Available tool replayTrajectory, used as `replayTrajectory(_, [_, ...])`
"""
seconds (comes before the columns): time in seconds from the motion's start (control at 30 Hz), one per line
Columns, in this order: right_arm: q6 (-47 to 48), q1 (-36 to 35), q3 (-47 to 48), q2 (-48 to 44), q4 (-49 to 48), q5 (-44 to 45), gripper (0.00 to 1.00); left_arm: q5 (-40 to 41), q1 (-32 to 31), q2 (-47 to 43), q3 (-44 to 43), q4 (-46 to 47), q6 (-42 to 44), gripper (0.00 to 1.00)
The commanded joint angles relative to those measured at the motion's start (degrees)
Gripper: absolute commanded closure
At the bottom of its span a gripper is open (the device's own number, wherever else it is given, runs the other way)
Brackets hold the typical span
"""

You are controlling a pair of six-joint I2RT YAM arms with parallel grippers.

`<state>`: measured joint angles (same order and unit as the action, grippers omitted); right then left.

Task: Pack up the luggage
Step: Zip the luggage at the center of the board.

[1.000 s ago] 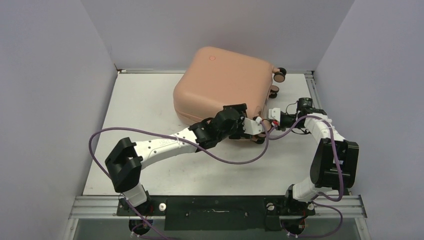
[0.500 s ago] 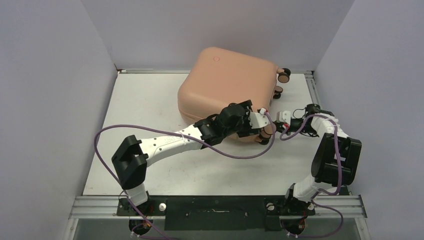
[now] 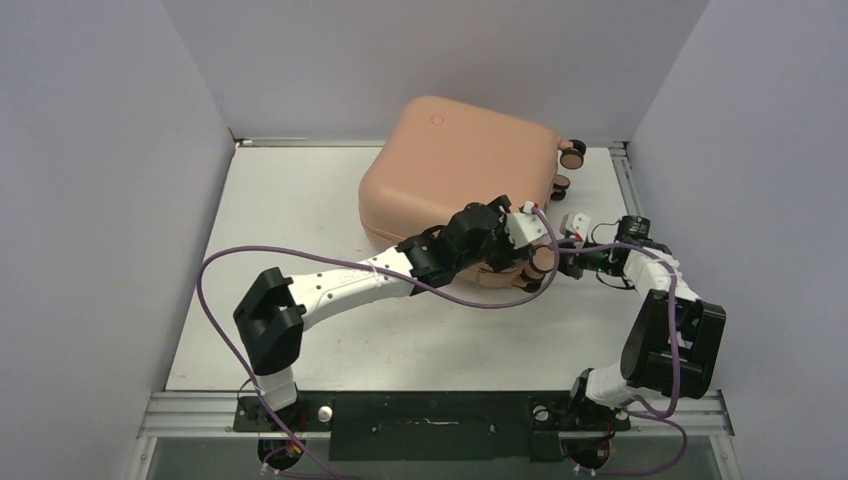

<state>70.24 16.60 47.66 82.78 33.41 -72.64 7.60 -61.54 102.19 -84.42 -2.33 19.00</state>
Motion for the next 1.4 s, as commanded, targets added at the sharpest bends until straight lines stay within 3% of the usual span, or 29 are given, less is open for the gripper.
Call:
replayTrajectory(0.0, [5.5,2.5,-1.0,2.0,15.0,-0.1,0.95,-3.5,-1.3,5.3,-0.2,-10.4,-5.6,0.37])
replayTrajectory(0.1, [8.9,4.1,2.5,8.1,21.3,-2.6,0.95,-4.6,-1.4,6.1,-1.1,-11.0,-6.7,0.38])
replayTrajectory(0.23, [34.8,5.5,7.7,18.4,46.3,-5.9,0.95,-4.6,-1.6,6.9,-1.7,-11.3,-6.6,0.43])
replayTrajectory(0.4, [39.3,6.1,5.6,18.6,46.9,-5.7,0.95,-3.2,-1.6,9.3,-3.1,-11.1,-7.0,0.54])
replayTrajectory(0.63, [46.3,5.5,-0.2,9.9,47.0,-4.9,0.95,-4.7,2.1,14.2,-9.9,-12.1,-11.8,0.64])
replayTrajectory(0.87, [50.0,3.9,-3.0,3.5,47.0,-3.5,0.95,-6.6,3.3,19.4,-16.5,-14.6,-14.9,0.68])
replayTrajectory(1.03, [47.6,5.1,-0.3,6.4,46.9,-4.7,0.95,-7.5,5.5,18.5,-21.2,-18.1,-15.5,0.68])
replayTrajectory(1.17, [48.4,5.8,-0.5,7.0,46.8,-4.6,0.95,-19.3,9.3,9.8,-19.5,-19.5,-10.5,0.6])
replayTrajectory(1.27, [48.3,6.2,-0.1,7.5,46.9,-4.9,0.95,-30.6,11.8,1.8,-14.4,-22.2,0.1,0.43])
replayTrajectory(1.37, [48.1,6.5,0.6,7.9,46.9,-5.4,0.95,-31.0,11.3,-4.5,-6.1,-24.9,14.2,0.3])
